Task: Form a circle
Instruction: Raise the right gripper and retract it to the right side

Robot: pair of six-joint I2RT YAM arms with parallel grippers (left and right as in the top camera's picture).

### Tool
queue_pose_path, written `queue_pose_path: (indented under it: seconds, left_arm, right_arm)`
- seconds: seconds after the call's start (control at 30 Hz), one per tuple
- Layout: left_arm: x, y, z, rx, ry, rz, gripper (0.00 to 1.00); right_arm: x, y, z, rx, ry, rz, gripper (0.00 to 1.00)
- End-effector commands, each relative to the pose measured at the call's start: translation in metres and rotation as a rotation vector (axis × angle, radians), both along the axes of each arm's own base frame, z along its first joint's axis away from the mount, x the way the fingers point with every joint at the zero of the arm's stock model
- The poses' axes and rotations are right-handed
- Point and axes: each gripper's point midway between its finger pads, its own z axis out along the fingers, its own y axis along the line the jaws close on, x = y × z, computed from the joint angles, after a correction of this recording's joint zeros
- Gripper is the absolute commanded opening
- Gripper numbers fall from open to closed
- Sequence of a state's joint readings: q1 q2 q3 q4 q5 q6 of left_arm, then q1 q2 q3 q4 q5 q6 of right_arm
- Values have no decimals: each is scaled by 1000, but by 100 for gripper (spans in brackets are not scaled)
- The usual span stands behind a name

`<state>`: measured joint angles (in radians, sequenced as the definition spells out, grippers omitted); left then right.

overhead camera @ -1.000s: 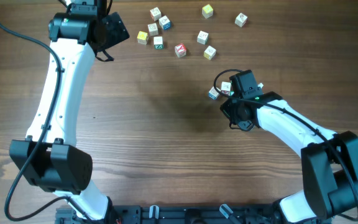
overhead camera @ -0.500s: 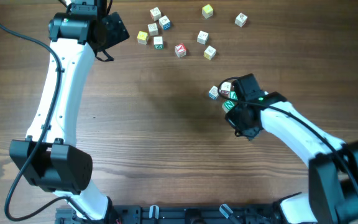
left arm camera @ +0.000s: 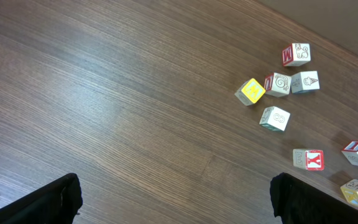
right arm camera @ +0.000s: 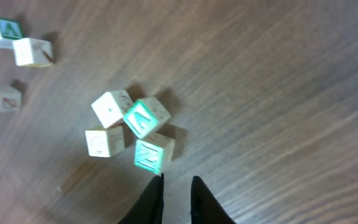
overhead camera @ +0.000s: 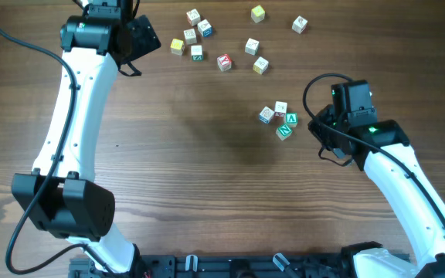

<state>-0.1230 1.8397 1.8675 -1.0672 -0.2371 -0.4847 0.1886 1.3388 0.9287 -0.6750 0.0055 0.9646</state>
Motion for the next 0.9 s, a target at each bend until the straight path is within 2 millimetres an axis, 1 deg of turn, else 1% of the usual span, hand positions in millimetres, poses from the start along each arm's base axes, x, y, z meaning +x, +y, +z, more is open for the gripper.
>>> queue_pose_path:
  seconds: [0.0,0.07,0.13,0.17,0.23,0.27,0.33,0.4,0.47,0.5,0.53,0.63,0.67,0.73,0.8,0.87]
  left_arm:
    - [0,0,16,-17,-41,10,100]
    - [0,0,16,-17,-41,10,100]
    - [0,0,16,-17,-41,10,100]
    - [0,0,16,-17,-42,10,100]
    - [0,0,16,-17,-41,10,100]
    - [0,0,16,-17,-41,10,100]
    - [0,0,16,-17,-41,10,100]
    - [0,0,16,-17,-41,10,100]
    - [0,0,16,-17,-41,10,100]
    - [0,0,16,-17,-41,10,100]
    - [0,0,16,-17,-41,10,100]
    - [0,0,16,-17,-41,10,100]
    - [0,0,16,-17,-41,10,100]
    - [0,0,16,-17,-41,10,100]
    - [0,0,16,-17,-41,10,100]
    - [0,0,16,-17,-41,10,100]
  right_arm:
    - [19,-2,20,-35,-104,42,18]
    - [27,0,26,-34,-145,48,20]
    - [31,0,29,-34,-166,45,22]
    - [33,-1,30,-36,-173,42,24]
    - [35,-4,32,-54,-187,29,32]
    - [36,-7,32,-66,-191,20,38]
    - [37,-10,33,-80,-196,11,49]
    - [38,-11,33,-86,-201,6,56]
    - [39,-10,34,-85,-207,6,73]
    - [42,-10,35,-83,-216,7,85]
    - [44,-9,36,-85,-226,16,88]
    - [56,2,44,-90,-290,121,89]
    - [60,4,48,-83,-310,123,92]
    - [66,5,54,-87,-348,133,93]
    - [68,9,57,-89,-365,173,95]
    - [67,9,55,-92,-357,176,96]
